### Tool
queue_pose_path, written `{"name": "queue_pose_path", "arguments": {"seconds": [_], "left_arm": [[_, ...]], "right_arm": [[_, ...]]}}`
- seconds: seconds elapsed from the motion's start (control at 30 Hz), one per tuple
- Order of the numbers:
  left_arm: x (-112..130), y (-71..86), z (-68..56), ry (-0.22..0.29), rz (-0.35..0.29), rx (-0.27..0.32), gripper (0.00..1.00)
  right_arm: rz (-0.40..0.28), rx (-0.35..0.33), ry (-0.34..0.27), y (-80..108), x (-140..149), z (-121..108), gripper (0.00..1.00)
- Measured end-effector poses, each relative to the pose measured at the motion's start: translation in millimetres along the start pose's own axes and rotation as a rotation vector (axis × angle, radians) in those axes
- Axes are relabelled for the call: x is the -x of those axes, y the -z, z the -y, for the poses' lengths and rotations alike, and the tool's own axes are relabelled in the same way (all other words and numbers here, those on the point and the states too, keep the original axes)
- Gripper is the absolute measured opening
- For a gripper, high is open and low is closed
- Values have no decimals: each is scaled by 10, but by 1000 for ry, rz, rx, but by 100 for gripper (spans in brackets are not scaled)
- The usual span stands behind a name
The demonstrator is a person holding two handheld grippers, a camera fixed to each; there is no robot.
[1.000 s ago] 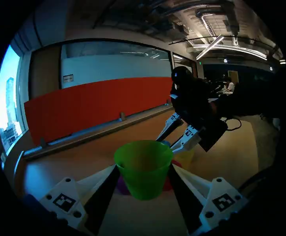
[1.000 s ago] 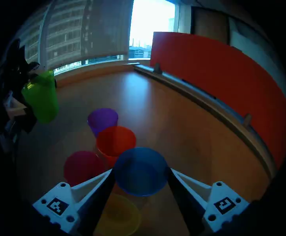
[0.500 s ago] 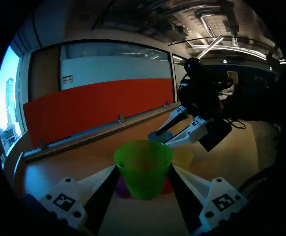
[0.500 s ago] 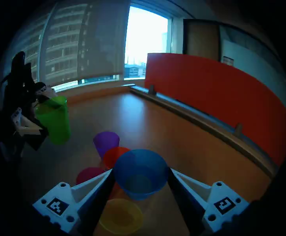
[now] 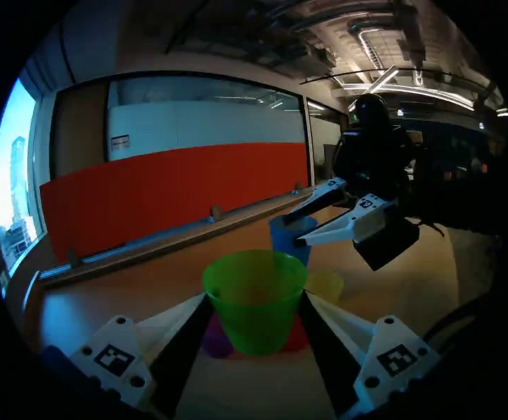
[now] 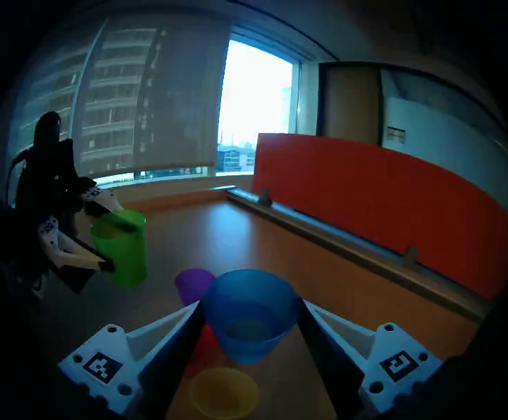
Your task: Pour water
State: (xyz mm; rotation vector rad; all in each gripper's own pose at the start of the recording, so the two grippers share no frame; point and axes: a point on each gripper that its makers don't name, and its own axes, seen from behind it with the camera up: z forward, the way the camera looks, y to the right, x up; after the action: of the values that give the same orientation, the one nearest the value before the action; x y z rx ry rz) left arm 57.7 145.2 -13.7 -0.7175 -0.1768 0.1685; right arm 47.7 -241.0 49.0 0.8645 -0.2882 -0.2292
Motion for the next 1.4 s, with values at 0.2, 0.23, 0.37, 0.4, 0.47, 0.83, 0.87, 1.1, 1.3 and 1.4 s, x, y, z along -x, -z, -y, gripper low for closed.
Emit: {"name": "queue_pose_path", "arguments": {"seconds": [0.2, 0.23, 0.37, 0.4, 0.47, 0.83, 0.87, 1.1, 1.3, 1.4], "left_arm": [[-22, -27, -11, 8, -7, 5, 83], [-27, -28, -11, 8, -8, 5, 83], [-64, -40, -7, 12, -16, 5, 83], [-74, -44, -7, 14, -18, 6, 83], [-88, -54, -11, 21, -22, 10, 83], [-107, -68, -35, 21, -27, 21, 83], [-110, -68, -39, 22, -28, 22, 83], [-120, -63, -52, 20, -29, 26, 83], [-122, -69, -77, 22, -30, 33, 83], [-127, -74, -94, 19, -30, 35, 83]], "right_arm": [[-54, 15, 3, 61, -118, 29, 93], [-60, 17, 5, 69, -131, 34, 93], [-92, 25, 12, 108, -211, 54, 93], [-102, 27, 13, 119, -236, 60, 93], [-128, 31, 14, 147, -297, 75, 93], [-196, 33, 14, 228, -421, 124, 93], [-202, 34, 16, 231, -431, 132, 93], [-237, 24, 13, 273, -514, 209, 93], [-259, 21, 16, 289, -540, 240, 93], [-268, 19, 14, 301, -555, 253, 93]]}}
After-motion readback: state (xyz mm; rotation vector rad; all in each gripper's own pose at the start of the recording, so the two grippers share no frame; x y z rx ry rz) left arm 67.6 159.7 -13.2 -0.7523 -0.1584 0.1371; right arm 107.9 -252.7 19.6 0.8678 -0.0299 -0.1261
